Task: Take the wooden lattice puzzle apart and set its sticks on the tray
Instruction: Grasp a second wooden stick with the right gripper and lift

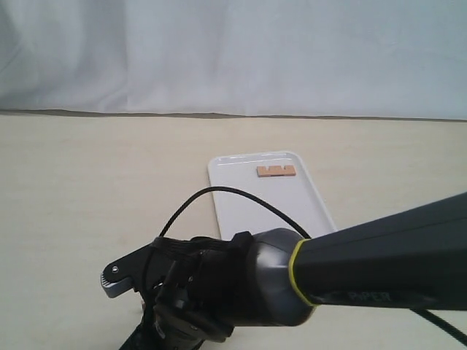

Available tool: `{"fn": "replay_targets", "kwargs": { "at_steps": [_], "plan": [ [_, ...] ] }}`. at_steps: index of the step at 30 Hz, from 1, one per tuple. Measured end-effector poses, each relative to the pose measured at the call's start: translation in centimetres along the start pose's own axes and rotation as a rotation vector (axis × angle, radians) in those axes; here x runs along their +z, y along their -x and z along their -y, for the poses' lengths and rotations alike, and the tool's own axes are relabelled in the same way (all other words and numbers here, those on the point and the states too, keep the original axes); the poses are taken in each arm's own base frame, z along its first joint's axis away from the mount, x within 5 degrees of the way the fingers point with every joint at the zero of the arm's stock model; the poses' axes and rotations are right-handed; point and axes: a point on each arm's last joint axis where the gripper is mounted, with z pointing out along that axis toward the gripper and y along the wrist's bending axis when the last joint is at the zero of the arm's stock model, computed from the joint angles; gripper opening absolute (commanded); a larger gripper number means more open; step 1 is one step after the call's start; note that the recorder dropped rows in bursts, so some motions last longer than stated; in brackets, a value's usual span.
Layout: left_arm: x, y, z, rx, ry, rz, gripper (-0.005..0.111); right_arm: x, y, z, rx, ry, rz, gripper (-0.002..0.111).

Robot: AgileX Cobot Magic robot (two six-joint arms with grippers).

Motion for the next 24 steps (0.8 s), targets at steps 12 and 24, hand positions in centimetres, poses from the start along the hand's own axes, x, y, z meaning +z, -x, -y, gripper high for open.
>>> {"fn": "replay_targets", "kwargs": {
  "at_steps": [12,24],
  "plan": [
    [0.0,0.0,0.0,0.0,0.0,0.0,0.0,0.1,0.1,0.2,-0.007,-0.018,0.01,0.005],
    [0.0,0.0,0.0,0.0,0.0,0.0,0.0,-2.1,0.7,0.2,-0.021,-0.009,0.056,0.005]
  ]
}}
